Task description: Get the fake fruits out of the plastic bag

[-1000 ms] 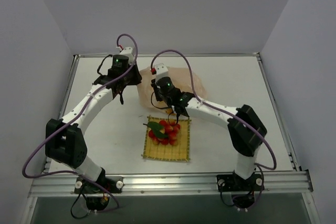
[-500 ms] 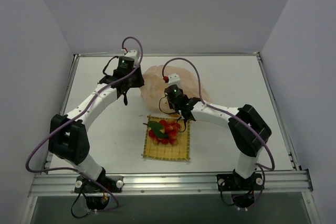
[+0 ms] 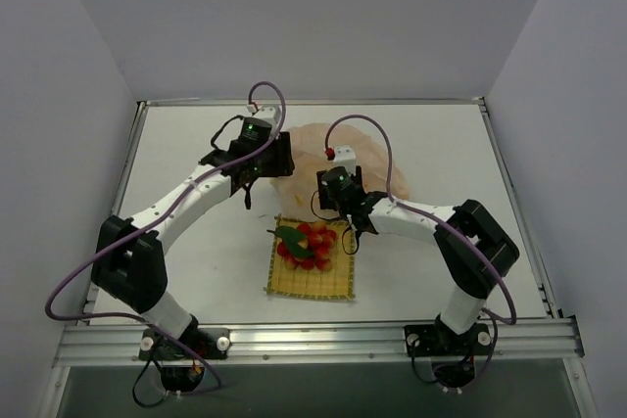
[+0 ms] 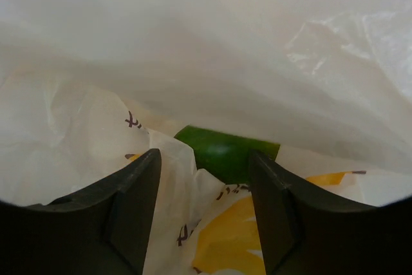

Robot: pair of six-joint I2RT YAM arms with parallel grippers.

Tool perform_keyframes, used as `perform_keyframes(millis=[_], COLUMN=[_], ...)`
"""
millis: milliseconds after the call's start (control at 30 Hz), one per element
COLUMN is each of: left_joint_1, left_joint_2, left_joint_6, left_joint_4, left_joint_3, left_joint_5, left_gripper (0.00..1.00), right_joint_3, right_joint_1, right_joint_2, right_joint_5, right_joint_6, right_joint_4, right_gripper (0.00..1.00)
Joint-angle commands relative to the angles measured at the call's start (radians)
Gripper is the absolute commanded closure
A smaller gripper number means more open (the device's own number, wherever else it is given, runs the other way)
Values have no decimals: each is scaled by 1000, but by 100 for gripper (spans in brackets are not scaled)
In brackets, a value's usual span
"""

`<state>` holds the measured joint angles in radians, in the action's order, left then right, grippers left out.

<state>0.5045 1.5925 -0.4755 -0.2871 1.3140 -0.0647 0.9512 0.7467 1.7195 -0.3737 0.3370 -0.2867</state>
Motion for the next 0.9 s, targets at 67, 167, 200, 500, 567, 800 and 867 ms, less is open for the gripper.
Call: perform_keyframes(millis=[67,167,200,500,567,800,867], left_joint_1=[-3,8,12,34,34,32,32], left_joint_2=[-97,-95,-92,17,30,46,46], left_joint_6=[-101,-130,-138,-150,-155,-161,-158], left_joint_4=[5,35,46,126,157,187,174], left_joint_3=[-91,-134,-156,-165,-164,-148,-139], left_joint_5=[-58,-78,-81,-49,-46,-26,-20], left_gripper=[40,31,29,19,19,74,88], right_joint_3=[-63,-84,-89,-72,-48,24,37], right_joint_1=[-35,-41,-43,-144,-161,-201,-211], right_joint_2=[-53,-80,-83,-61,-61,-25,1], right_joint_5=[2,1,2,99,124,137,128], right_joint_6=[88,117,122,186,201,315,353], right_joint_4=[9,3,0,-71,-84,-123,-129], right_gripper=[41,39,38,23,20,11,10])
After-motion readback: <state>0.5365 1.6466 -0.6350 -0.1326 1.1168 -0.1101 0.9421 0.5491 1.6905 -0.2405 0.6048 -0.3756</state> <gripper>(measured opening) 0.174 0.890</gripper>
